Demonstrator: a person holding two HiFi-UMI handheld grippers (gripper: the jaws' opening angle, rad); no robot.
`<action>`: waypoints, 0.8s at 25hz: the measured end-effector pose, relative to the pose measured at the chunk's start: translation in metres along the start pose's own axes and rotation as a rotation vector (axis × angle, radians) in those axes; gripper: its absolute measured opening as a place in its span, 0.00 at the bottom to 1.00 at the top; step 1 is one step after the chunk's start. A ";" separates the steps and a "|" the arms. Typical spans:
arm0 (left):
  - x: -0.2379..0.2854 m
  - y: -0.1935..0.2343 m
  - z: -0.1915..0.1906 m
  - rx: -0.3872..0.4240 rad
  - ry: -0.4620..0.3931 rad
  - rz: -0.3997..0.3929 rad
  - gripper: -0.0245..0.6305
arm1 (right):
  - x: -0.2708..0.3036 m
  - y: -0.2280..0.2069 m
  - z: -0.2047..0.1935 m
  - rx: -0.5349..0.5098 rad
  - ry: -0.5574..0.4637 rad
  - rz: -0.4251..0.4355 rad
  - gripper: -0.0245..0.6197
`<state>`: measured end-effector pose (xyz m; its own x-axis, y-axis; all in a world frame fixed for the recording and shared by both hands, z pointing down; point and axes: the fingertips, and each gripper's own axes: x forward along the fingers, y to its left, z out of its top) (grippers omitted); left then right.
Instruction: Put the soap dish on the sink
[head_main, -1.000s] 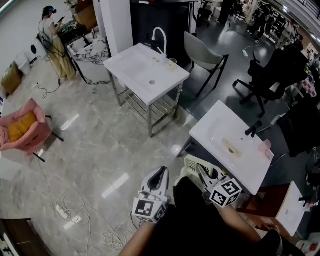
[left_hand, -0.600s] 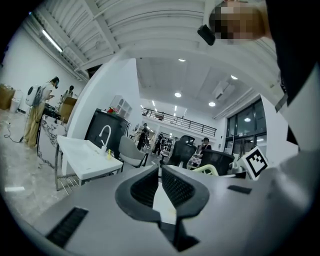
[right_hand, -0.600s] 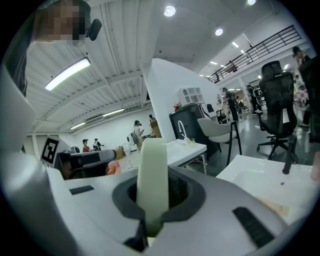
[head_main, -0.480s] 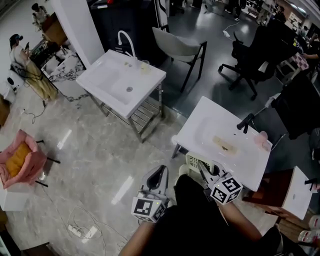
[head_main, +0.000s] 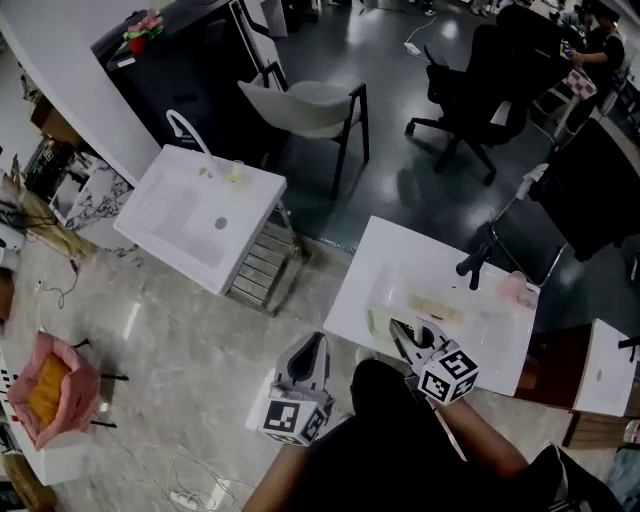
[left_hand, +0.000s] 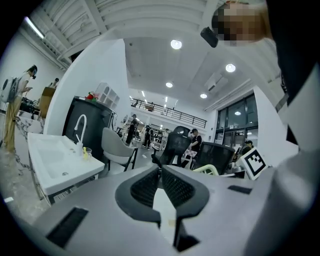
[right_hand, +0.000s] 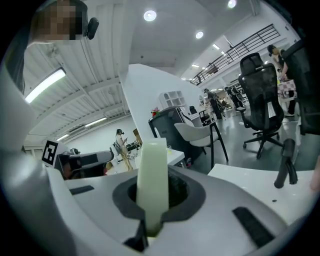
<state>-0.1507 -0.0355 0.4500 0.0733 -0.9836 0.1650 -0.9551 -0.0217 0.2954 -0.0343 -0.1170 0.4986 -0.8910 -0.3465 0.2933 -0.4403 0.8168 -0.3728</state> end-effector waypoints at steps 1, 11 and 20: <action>0.013 0.000 0.002 -0.001 0.009 -0.005 0.07 | 0.003 -0.012 0.006 0.008 -0.002 -0.008 0.05; 0.111 -0.011 0.007 0.034 0.083 -0.060 0.07 | 0.026 -0.106 0.042 0.077 -0.039 -0.063 0.05; 0.164 -0.027 -0.002 0.057 0.145 -0.102 0.07 | 0.025 -0.167 0.054 0.157 -0.099 -0.112 0.05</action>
<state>-0.1123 -0.1958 0.4710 0.2075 -0.9395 0.2724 -0.9550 -0.1342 0.2644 0.0111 -0.2869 0.5202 -0.8384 -0.4814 0.2556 -0.5424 0.6911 -0.4777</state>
